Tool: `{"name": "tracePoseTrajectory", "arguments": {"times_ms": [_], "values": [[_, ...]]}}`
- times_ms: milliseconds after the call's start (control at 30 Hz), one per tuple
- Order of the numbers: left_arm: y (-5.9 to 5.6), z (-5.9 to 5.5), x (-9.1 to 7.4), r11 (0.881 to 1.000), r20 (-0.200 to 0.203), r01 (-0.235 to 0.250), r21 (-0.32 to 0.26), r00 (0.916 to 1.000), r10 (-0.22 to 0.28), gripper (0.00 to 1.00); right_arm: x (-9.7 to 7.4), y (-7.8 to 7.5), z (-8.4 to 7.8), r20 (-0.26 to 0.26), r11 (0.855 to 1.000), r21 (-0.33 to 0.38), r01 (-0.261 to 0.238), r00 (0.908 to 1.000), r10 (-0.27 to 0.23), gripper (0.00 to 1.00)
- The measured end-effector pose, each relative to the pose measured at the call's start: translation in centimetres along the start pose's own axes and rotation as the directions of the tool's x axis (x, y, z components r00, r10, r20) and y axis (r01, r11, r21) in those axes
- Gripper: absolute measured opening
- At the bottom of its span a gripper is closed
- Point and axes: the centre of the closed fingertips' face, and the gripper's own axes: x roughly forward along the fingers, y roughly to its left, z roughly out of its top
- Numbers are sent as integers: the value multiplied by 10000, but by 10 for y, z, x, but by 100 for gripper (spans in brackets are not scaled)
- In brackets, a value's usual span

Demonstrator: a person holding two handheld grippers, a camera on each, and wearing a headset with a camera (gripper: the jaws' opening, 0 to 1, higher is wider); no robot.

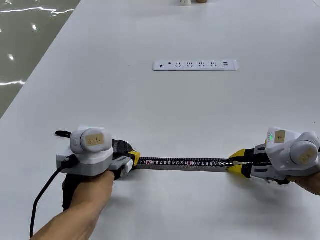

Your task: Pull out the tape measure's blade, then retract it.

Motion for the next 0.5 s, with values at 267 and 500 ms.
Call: {"name": "tracePoseTrajectory", "arguments": {"times_ms": [267, 500], "values": [[0, 0, -1, 10000, 5, 54, -17, 10000, -54, 56, 0, -1, 0, -46, 10000, 3, 1, 10000, -1, 8], [1, 0, 0, 9999, 24, 97, -93, 10000, -97, 56, 0, 0, 1, -76, 10000, 17, 20, 10000, -19, 8]]}}
